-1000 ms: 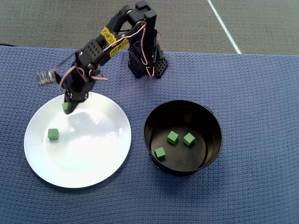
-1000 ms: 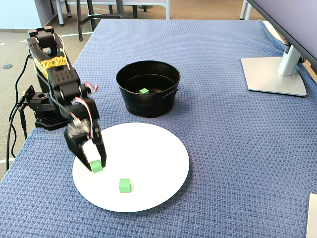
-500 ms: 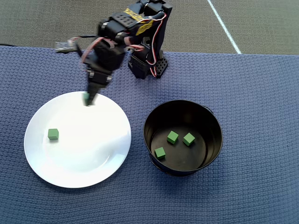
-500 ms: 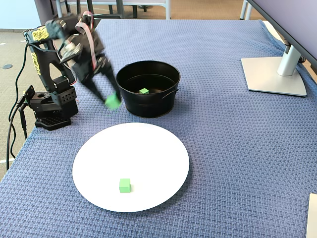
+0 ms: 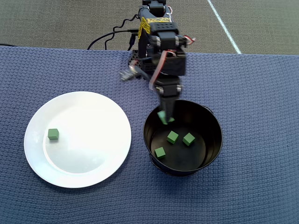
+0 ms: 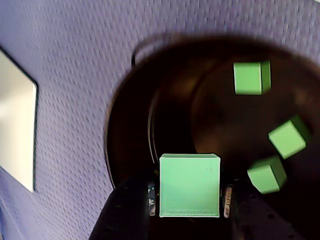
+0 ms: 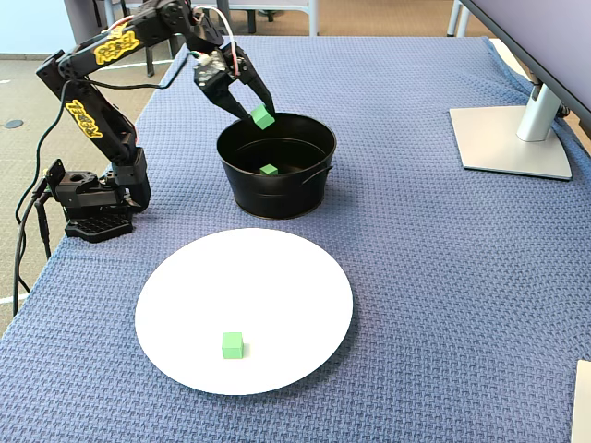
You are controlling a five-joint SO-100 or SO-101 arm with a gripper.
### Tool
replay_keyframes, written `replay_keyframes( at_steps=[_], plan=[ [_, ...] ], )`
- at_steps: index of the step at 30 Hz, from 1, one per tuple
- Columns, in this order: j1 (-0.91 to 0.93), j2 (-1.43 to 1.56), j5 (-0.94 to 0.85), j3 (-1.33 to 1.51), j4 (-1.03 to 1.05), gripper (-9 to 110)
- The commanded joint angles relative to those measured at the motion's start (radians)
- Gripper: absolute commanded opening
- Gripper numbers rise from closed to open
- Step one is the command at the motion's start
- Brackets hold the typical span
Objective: Pick up the green cubes from the white plate and place them in the black recipient
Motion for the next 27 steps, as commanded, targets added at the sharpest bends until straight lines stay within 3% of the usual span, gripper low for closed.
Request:
replay_keyframes(
  at_steps=[1,3,4,6,8,14,19,22,27],
  plan=[
    [-0.072,-0.029,0.038,0.021,-0.066,0],
    [-0.078,-0.051,0.023,0.066,-0.11,0],
    [-0.078,-0.054,0.014,0.092,-0.138,5],
    [-0.092,-0.054,-0.054,0.133,-0.166,33],
    [-0.098,-0.038,-0.074,0.146,-0.164,41],
    [-0.026,0.038,-0.124,0.026,-0.021,43],
    [0.304,0.115,-0.354,-0.109,0.072,38],
    [0.526,0.11,-0.545,-0.046,-0.002,42],
    [0.781,-0.057,-0.893,0.201,-0.388,47]
  ],
)
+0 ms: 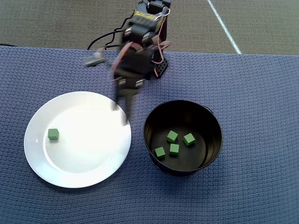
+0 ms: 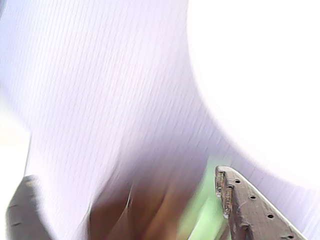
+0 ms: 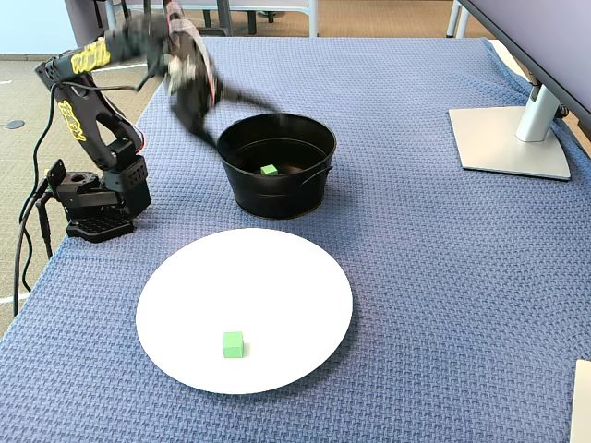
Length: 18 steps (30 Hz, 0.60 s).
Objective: Pick up the green cubes from the white plate and place them in the black recipient
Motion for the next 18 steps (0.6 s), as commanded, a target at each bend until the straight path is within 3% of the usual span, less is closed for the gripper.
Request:
replay_keyframes(
  at_steps=[1,11,16,18],
  plan=[
    [0.21,-0.12,-0.295,0.094,-0.268,47],
    [0.41,-0.397,-0.67,0.1,-0.495,46],
    [0.417,-0.482,-0.79,0.084,-0.505,46],
    [0.417,-0.517,-0.762,0.072,-0.548,46]
  ],
)
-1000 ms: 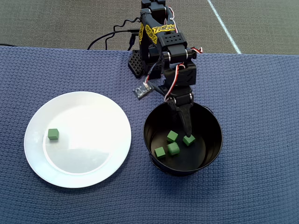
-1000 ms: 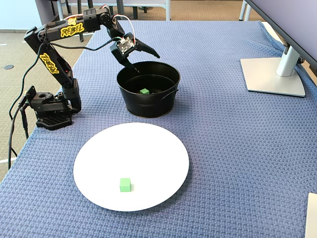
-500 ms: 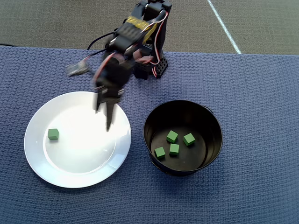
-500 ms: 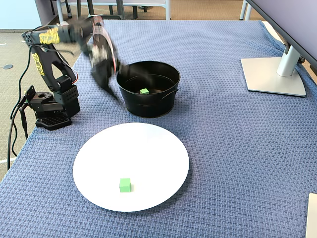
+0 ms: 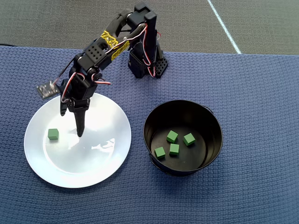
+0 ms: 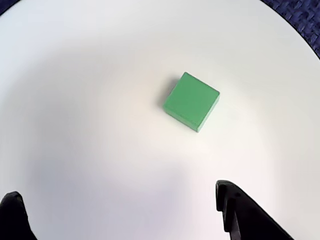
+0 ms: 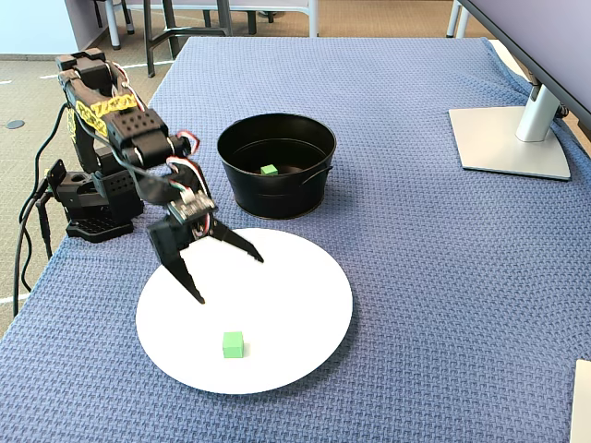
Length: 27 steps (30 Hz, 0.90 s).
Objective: Pick up the green cubes from the white plate and place them in the black recipient
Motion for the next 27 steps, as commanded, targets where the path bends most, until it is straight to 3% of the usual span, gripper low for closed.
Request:
replay_keyframes(
  at_steps=[1,10,18,22,27],
  plan=[
    [0.014,-0.046,0.005,-0.051,-0.074,45],
    [0.02,-0.192,0.374,-0.336,0.13,39],
    [0.029,-0.216,0.396,-0.339,0.21,38],
    [0.035,-0.19,0.279,-0.29,0.184,38],
    [0.08,-0.17,-0.126,-0.256,0.143,38]
  ],
)
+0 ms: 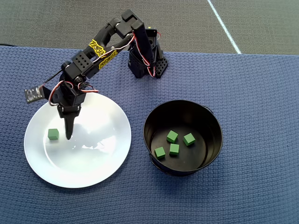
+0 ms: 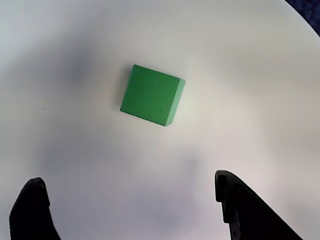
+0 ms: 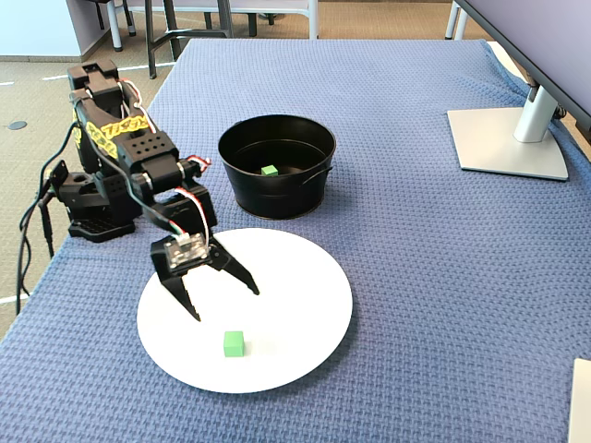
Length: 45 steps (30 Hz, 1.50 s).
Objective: Pick up the green cubes from the white plate and place them in the black recipient
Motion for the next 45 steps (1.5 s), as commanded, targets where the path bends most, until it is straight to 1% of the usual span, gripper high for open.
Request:
replay_keyframes(
  at_steps=[1,3,5,7,11,13,16,19,23,32,40,45],
  plan=[
    [0.048,0.061,-0.327,-0.006,-0.028,38],
    [0.075,0.064,-0.454,-0.025,-0.032,39],
    [0.1,0.051,-0.538,-0.089,-0.023,41],
    [0.112,0.028,-0.606,-0.15,0.003,42],
    [0.12,0.006,-0.693,-0.156,-0.092,45],
    [0.114,-0.023,-0.719,-0.176,-0.106,46],
    [0.1,-0.075,-0.755,-0.175,-0.207,46],
    [0.074,-0.126,-0.782,-0.235,-0.224,46],
    [0.046,-0.166,-0.775,-0.341,-0.094,46],
    [0.023,-0.232,-0.864,-0.295,-0.193,46],
    [0.008,-0.285,-0.927,-0.417,-0.101,46],
    [-0.015,-0.288,-0.939,-0.439,-0.091,45]
  ],
)
